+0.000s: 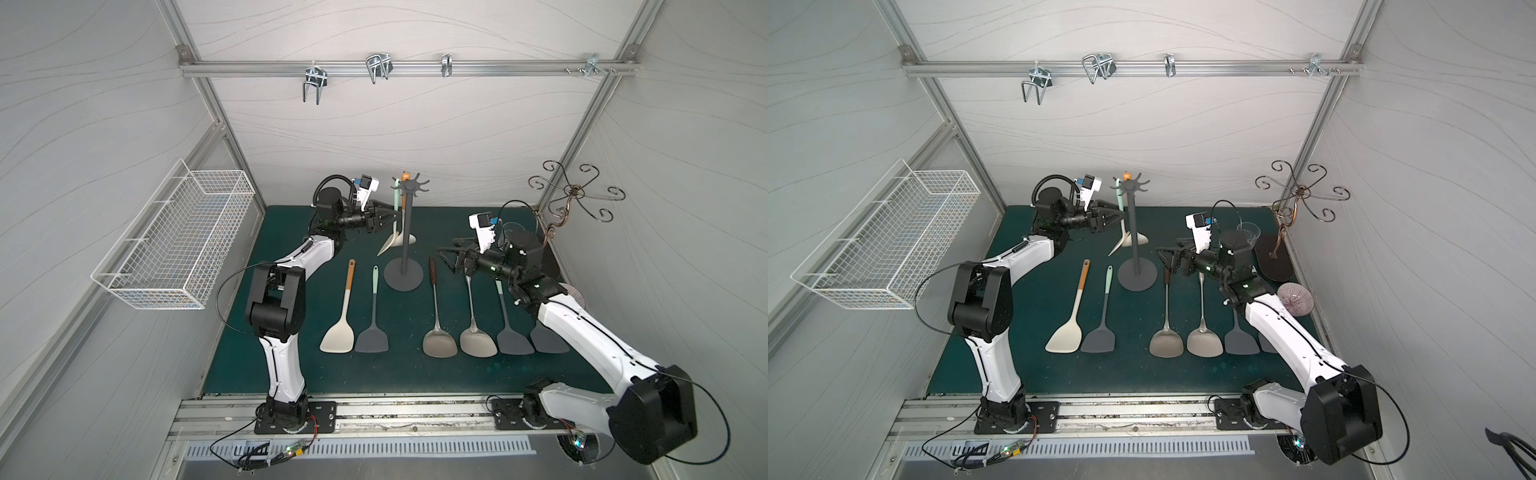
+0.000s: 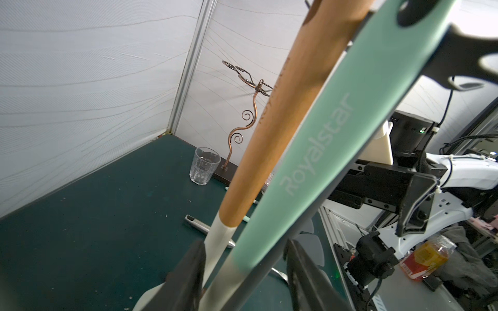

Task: Take the spatula off the kitchen utensil rack
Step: Take off the spatula from the rack.

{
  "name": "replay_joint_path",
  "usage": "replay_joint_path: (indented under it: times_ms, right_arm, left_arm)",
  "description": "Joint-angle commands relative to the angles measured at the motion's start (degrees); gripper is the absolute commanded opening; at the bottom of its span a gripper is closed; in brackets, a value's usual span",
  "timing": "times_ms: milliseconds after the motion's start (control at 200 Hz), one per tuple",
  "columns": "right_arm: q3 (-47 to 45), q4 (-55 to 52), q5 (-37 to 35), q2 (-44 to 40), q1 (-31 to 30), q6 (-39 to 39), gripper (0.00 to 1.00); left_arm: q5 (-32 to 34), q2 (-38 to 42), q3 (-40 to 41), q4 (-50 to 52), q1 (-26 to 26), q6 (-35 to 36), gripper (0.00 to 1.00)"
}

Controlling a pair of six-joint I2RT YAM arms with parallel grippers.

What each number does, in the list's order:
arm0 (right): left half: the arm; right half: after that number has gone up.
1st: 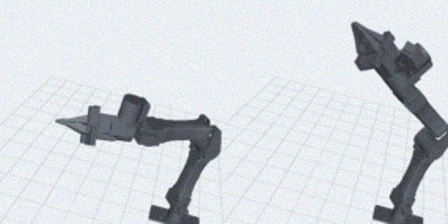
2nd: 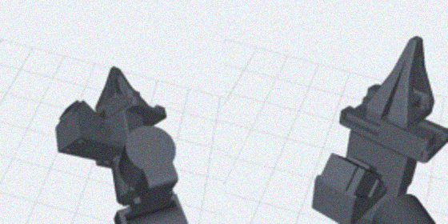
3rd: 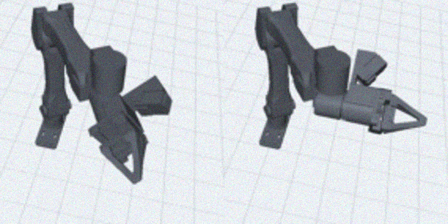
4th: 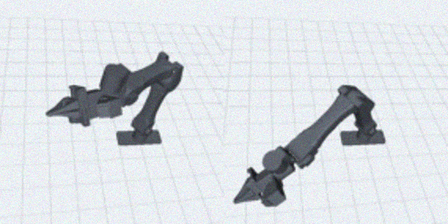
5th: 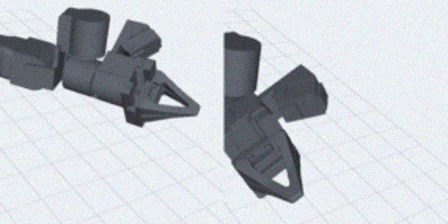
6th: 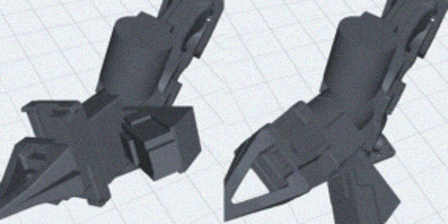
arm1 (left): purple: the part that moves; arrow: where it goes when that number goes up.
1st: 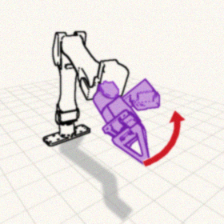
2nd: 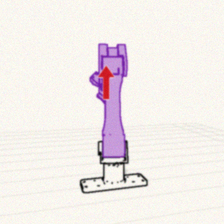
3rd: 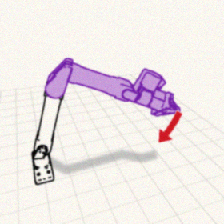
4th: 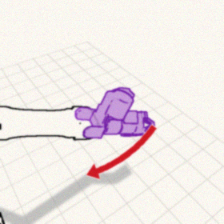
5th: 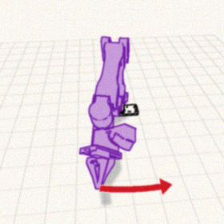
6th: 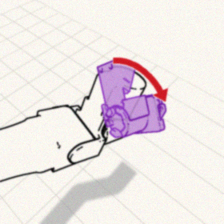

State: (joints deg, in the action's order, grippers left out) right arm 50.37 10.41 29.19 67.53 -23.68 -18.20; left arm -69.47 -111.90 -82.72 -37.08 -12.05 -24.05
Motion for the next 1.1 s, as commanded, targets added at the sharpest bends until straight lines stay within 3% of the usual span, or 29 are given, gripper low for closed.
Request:
replay_joint_path:
  times_ms: [0, 630, 1091]
  right_arm:
    - [0.7, 0.0, 0.9, 0.6, 0.2, -0.3, 0.99]
    - [0.8, 0.6, 1.6, 1.8, 0.2, -0.3, 0.99]
    - [1.0, 0.8, 2.4, 2.3, 0.2, -0.7, 0.99]
  left_arm:
    - [-1.3, 0.7, -1.6, -1.6, -0.5, 1.0, 0.47]
    - [0.3, 4.7, 2.3, 3.0, -0.7, 5.6, 0.14]
    - [6.6, 13.7, 6.4, 16.7, -0.7, 17.4, 0.06]
